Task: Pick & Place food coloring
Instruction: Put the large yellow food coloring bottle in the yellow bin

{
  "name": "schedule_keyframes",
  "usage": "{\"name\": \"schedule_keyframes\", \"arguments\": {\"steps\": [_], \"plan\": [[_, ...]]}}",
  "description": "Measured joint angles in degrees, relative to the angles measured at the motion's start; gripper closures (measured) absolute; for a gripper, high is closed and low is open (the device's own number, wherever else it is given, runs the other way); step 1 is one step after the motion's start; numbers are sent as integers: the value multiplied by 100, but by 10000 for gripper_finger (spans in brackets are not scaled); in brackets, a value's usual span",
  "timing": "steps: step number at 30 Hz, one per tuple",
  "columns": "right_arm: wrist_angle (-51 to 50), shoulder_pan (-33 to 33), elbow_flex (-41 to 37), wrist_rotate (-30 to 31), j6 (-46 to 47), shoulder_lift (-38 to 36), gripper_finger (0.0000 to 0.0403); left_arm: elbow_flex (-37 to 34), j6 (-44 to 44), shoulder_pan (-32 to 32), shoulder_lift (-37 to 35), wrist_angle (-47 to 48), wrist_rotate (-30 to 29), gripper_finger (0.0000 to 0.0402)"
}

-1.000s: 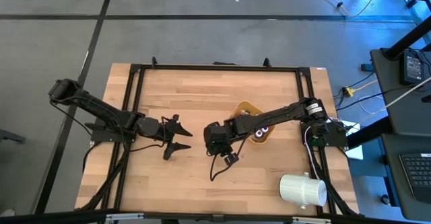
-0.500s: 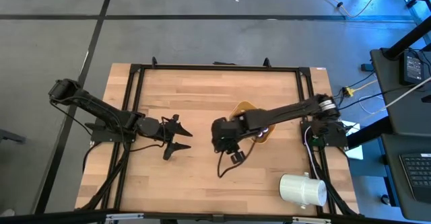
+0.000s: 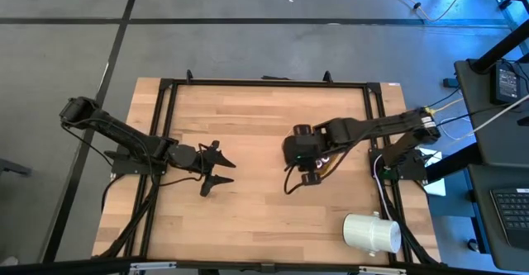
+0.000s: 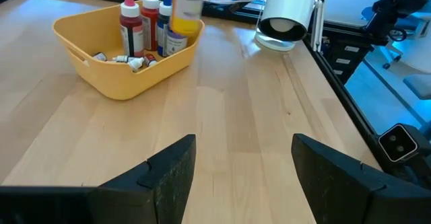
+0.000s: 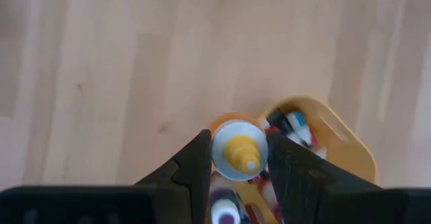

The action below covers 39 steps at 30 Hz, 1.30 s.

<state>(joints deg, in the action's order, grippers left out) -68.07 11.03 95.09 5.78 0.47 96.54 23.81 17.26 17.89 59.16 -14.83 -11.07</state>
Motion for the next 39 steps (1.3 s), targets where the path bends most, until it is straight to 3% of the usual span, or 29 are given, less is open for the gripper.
{"name": "schedule_keyframes", "arguments": {"steps": [10, 16, 30, 39], "plan": [[1075, -401, -1778, 231, 372, -1148, 270, 0, -21, 0, 0, 60, 2, 162], [1311, -758, -2547, 225, 409, -1385, 270, 0, -92, 1, 0, 60, 0, 162], [1955, -1014, -3527, 14, 356, -1392, 270, 0, -98, 0, 0, 57, 0, 162], [2114, -1014, -3592, 15, 374, -1394, 270, 0, -94, 2, -1, 53, -6, 162]]}}
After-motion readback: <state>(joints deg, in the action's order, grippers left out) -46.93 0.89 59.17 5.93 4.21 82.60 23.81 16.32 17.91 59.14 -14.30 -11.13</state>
